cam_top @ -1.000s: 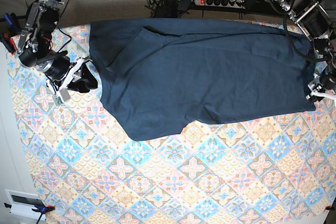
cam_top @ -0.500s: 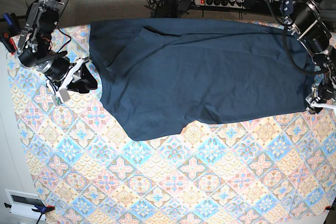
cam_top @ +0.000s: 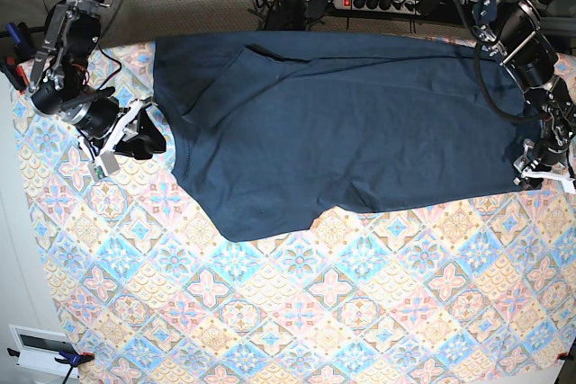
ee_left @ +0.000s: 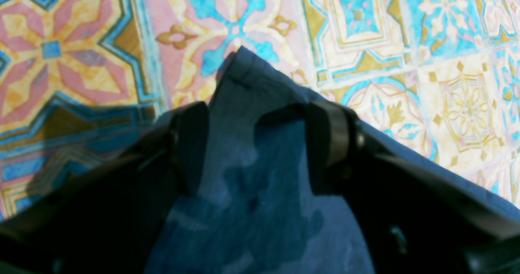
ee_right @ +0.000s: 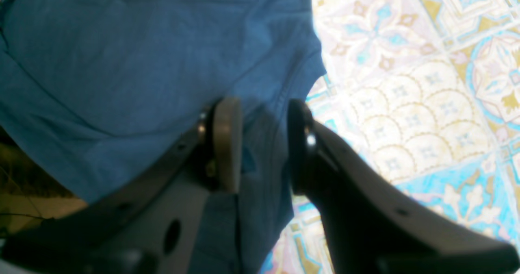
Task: Layout the t-shirt on the table in an organized manner, then fold the t-shirt properly
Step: 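Pull the shirt hem with the right gripper toward the table's middle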
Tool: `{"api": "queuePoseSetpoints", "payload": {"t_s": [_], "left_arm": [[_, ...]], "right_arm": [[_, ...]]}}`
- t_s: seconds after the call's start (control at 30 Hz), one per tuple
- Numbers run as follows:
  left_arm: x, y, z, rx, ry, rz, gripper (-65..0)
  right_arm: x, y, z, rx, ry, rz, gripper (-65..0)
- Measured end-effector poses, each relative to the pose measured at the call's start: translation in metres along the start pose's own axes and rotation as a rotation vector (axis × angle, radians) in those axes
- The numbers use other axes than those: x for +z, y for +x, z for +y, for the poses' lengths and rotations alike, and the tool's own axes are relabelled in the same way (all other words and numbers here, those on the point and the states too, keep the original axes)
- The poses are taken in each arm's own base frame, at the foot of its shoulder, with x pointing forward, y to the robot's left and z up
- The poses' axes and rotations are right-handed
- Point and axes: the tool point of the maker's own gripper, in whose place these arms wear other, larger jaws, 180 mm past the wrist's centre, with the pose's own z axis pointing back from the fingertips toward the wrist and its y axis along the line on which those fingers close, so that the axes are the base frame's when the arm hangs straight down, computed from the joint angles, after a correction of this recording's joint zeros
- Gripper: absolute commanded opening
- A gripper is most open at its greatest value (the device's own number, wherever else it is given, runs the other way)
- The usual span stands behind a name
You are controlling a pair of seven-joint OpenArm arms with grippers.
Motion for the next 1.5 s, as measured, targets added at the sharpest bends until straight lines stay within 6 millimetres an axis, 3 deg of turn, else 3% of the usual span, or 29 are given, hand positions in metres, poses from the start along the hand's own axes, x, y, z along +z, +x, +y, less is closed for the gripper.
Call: {"api": "queuePoseSetpoints", "payload": {"t_s": [0.4,0.67,1.2,1.33,1.5], "left_arm": [[0.0,0.0,0.001,0.002,0.004,-0.004,-27.6],[0.009,0.019,0.001,-0.042,0.018,-0.048,-27.6],[0.009,-0.008,0.018,-0.033,0.04,-0.016,-27.7],[0.008,-0.012,0.014,-0.041,0.017,-0.009,-28.2],[0.007,-0.023,-0.007,-0.074,-0.078,0.034,-38.5]], "right_arm": [[0.0,0.0,0.0,0.0,0.0,-0.001,-46.5],[0.0,0.0,0.0,0.0,0.0,0.0,-46.5],[0.0,0.0,0.0,0.001,0.002,0.0,-46.5],[0.0,-0.001,0.0,0.0,0.001,0.004,-46.5],[0.0,-0.001,0.001,-0.001,0.002,0.004,-46.5]]}}
